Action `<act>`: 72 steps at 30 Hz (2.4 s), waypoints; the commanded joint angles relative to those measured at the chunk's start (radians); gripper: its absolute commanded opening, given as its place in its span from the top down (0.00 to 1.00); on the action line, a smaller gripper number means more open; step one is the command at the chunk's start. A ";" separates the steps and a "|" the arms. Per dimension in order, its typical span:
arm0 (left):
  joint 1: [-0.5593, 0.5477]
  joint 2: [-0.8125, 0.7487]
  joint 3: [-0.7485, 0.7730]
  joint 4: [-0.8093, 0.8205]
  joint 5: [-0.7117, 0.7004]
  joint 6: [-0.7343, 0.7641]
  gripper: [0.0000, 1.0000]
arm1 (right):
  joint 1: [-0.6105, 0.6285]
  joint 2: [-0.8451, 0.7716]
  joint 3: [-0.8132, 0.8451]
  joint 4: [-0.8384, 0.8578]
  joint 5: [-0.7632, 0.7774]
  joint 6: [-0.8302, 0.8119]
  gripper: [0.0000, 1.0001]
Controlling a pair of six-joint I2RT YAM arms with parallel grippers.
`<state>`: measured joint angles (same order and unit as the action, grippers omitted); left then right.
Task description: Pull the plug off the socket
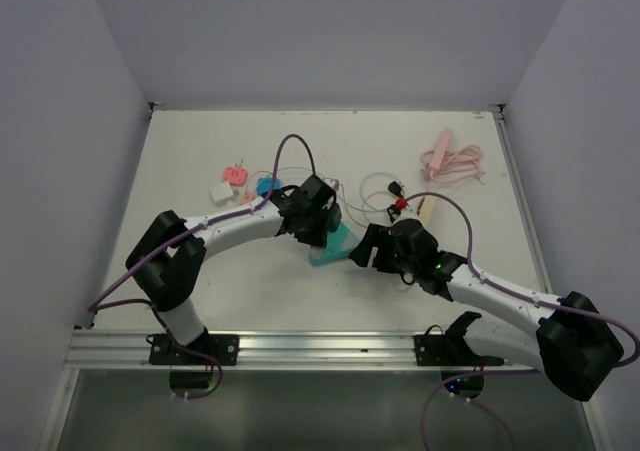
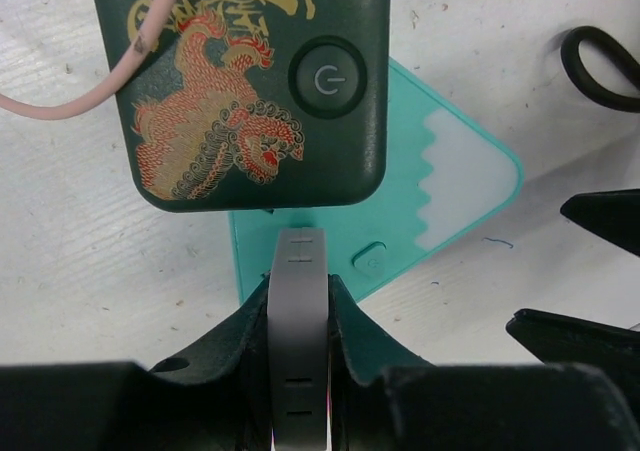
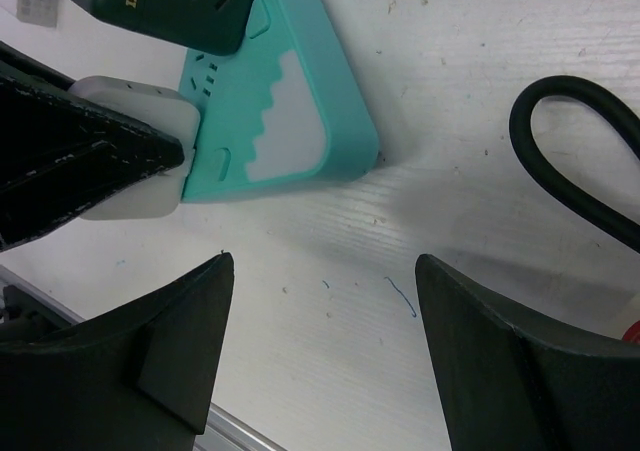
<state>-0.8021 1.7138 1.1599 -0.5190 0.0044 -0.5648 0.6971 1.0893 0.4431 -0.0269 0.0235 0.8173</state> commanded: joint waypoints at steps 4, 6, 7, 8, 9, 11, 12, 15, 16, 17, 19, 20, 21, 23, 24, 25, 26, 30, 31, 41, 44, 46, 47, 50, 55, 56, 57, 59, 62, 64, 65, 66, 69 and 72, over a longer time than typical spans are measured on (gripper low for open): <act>-0.005 0.000 0.064 0.071 0.061 -0.151 0.99 | -0.010 -0.054 -0.050 0.142 0.013 0.091 0.24; -0.005 -0.006 0.054 0.102 0.072 -0.225 1.00 | -0.010 -0.075 -0.075 0.165 0.024 0.108 0.24; -0.005 -0.008 0.038 0.138 0.091 -0.246 1.00 | -0.008 -0.084 -0.079 0.179 0.039 0.115 0.24; -0.005 -0.017 0.031 0.157 0.101 -0.295 1.00 | -0.008 -0.092 -0.083 0.186 0.047 0.115 0.24; -0.005 -0.020 0.023 0.175 0.109 -0.319 1.00 | -0.011 -0.100 -0.086 0.191 0.055 0.117 0.24; -0.006 -0.035 -0.005 0.226 0.120 -0.365 1.00 | -0.010 -0.106 -0.086 0.189 0.075 0.129 0.23; -0.005 -0.042 -0.014 0.241 0.123 -0.406 1.00 | -0.010 -0.105 -0.086 0.191 0.079 0.134 0.23; -0.005 -0.072 -0.051 0.299 0.117 -0.472 1.00 | -0.011 -0.097 -0.092 0.203 0.075 0.161 0.23; -0.005 -0.080 -0.063 0.319 0.111 -0.483 1.00 | -0.010 -0.094 -0.098 0.228 0.073 0.172 0.23; -0.005 -0.091 -0.068 0.326 0.108 -0.494 1.00 | -0.011 -0.088 -0.099 0.231 0.073 0.178 0.23; -0.005 -0.100 -0.083 0.349 0.106 -0.526 1.00 | -0.011 -0.078 -0.101 0.232 0.084 0.197 0.23; -0.005 -0.111 -0.091 0.361 0.109 -0.535 1.00 | -0.011 -0.075 -0.099 0.231 0.092 0.201 0.23; -0.005 -0.117 -0.100 0.372 0.111 -0.562 1.00 | -0.011 -0.074 -0.098 0.225 0.107 0.207 0.23; -0.005 -0.134 -0.129 0.418 0.115 -0.590 1.00 | -0.011 -0.060 -0.095 0.208 0.119 0.233 0.23; -0.005 -0.137 -0.134 0.427 0.117 -0.598 1.00 | -0.011 -0.054 -0.098 0.211 0.115 0.241 0.23; -0.005 -0.138 -0.138 0.430 0.117 -0.601 1.00 | -0.013 -0.049 -0.099 0.234 0.110 0.244 0.23; -0.005 -0.140 -0.140 0.433 0.117 -0.609 1.00 | -0.013 -0.036 -0.098 0.243 0.105 0.249 0.23; -0.005 -0.160 -0.173 0.470 0.135 -0.641 1.00 | -0.015 -0.011 -0.098 0.280 0.108 0.261 0.23; -0.005 -0.170 -0.187 0.484 0.138 -0.645 1.00 | -0.015 -0.005 -0.099 0.297 0.116 0.263 0.23; -0.005 -0.220 -0.252 0.554 0.146 -0.687 1.00 | -0.018 0.044 -0.073 0.355 0.144 0.261 0.27; -0.005 -0.226 -0.266 0.582 0.152 -0.695 1.00 | -0.018 0.076 -0.064 0.389 0.122 0.260 0.28; -0.005 -0.230 -0.269 0.588 0.149 -0.695 1.00 | -0.018 0.098 -0.060 0.413 0.112 0.257 0.31; -0.005 -0.233 -0.270 0.591 0.147 -0.695 1.00 | -0.018 0.101 -0.050 0.415 0.107 0.253 0.32; -0.005 -0.244 -0.275 0.602 0.141 -0.693 1.00 | -0.018 0.101 -0.049 0.420 0.101 0.235 0.43; -0.005 -0.260 -0.284 0.591 0.146 -0.696 1.00 | -0.018 0.060 -0.037 0.380 0.122 0.183 0.75; -0.005 -0.269 -0.287 0.588 0.146 -0.699 1.00 | -0.018 0.051 -0.024 0.368 0.124 0.169 0.84; -0.006 -0.287 -0.295 0.580 0.140 -0.699 1.00 | -0.018 0.028 -0.015 0.337 0.124 0.139 0.88; -0.005 -0.309 -0.298 0.556 0.132 -0.699 1.00 | -0.016 0.002 0.012 0.308 0.127 0.100 1.00; -0.005 -0.348 -0.296 0.521 0.109 -0.698 1.00 | -0.018 -0.057 0.052 0.236 0.144 0.005 1.00; -0.005 -0.370 -0.298 0.521 0.100 -0.701 1.00 | -0.018 -0.091 0.077 0.165 0.168 -0.036 1.00; -0.003 -0.375 -0.298 0.486 0.094 -0.701 1.00 | -0.018 -0.100 0.101 0.141 0.200 -0.078 1.00; -0.003 -0.384 -0.296 0.481 0.092 -0.702 1.00 | -0.018 -0.109 0.111 0.090 0.226 -0.098 1.00; 0.001 -0.399 -0.299 0.476 0.089 -0.710 1.00 | -0.016 -0.146 0.140 0.007 0.328 -0.159 1.00; 0.012 -0.419 -0.313 0.484 0.100 -0.728 1.00 | -0.018 -0.160 0.163 -0.068 0.429 -0.194 1.00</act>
<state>-0.8078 1.3556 0.8539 -0.0036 0.1127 -1.2900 0.7071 0.9604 0.5636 0.0547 0.1822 0.7647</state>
